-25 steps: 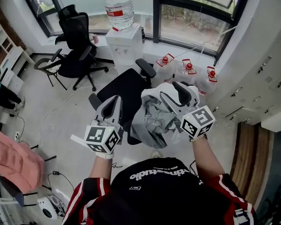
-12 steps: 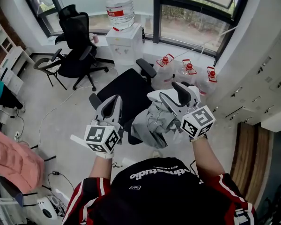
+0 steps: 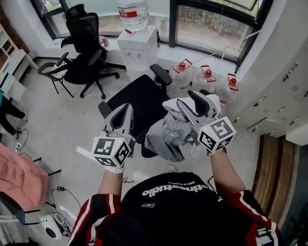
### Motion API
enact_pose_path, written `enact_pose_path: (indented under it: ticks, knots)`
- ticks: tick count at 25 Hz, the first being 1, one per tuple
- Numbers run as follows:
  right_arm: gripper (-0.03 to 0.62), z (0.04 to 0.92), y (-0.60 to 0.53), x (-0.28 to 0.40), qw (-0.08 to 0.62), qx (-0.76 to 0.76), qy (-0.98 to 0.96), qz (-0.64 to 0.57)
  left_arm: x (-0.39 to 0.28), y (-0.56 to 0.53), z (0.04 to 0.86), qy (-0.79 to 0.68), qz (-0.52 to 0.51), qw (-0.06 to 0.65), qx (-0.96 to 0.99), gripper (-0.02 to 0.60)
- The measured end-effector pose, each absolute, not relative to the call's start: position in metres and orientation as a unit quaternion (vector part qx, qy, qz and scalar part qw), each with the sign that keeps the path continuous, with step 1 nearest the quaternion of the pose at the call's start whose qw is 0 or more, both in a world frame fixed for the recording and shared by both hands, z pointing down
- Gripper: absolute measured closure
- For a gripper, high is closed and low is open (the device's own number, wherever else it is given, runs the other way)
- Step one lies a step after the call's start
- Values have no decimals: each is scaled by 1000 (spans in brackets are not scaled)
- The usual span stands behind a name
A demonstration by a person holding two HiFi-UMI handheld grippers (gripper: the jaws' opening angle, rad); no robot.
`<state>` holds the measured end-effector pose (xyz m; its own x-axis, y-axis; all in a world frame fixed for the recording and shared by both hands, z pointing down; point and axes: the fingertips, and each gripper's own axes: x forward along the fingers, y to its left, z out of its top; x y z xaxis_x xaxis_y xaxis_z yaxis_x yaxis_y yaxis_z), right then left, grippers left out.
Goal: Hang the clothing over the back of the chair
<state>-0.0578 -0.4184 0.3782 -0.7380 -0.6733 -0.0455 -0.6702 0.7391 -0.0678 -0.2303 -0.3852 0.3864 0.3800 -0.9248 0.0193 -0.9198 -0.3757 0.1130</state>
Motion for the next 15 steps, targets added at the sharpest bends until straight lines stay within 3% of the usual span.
enact_pose_path:
  ticks: [7, 15]
  knots:
    - [462, 382, -418, -57, 40, -388, 921, -26, -231, -384, 385, -561, -26, 44, 826, 557]
    - [502, 392, -413, -65, 27, -391, 920, -16, -229, -384, 387, -562, -25, 45, 826, 557]
